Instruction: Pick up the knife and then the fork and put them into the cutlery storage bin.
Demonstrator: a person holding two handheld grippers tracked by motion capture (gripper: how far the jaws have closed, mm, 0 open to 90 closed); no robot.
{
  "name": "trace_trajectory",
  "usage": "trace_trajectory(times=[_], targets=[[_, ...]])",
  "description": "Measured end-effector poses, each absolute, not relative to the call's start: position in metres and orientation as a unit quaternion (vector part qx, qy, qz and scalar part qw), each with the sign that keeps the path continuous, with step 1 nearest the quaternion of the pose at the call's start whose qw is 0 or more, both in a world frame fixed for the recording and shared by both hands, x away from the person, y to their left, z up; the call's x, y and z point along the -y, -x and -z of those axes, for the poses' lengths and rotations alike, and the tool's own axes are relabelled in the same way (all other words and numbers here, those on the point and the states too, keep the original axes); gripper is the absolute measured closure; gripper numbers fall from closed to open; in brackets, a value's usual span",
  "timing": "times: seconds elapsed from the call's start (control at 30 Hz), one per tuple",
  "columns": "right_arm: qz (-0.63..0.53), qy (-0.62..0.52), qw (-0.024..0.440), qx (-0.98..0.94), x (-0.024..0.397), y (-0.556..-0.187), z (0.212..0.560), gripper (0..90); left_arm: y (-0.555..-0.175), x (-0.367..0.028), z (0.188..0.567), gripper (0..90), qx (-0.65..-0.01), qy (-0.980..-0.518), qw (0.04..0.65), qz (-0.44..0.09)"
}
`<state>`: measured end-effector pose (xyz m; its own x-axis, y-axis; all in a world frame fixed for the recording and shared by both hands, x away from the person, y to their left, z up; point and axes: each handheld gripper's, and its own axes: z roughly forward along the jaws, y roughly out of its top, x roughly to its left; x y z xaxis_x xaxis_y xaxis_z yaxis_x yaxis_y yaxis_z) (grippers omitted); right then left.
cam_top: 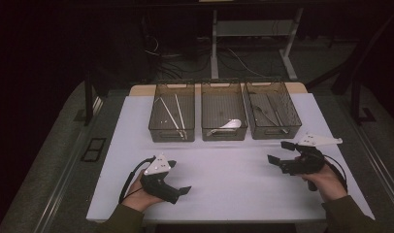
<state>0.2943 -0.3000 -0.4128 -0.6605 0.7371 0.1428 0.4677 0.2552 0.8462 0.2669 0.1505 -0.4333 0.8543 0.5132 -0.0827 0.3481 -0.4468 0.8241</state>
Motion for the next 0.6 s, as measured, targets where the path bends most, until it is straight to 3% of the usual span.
trace_trajectory(times=[0.6], targets=[[-0.461,-0.373,0.124,-0.795,0.302,-0.265,0.435,19.1,-0.267,-0.151,0.433,0.0,-0.254,-0.847,0.458,-0.092]])
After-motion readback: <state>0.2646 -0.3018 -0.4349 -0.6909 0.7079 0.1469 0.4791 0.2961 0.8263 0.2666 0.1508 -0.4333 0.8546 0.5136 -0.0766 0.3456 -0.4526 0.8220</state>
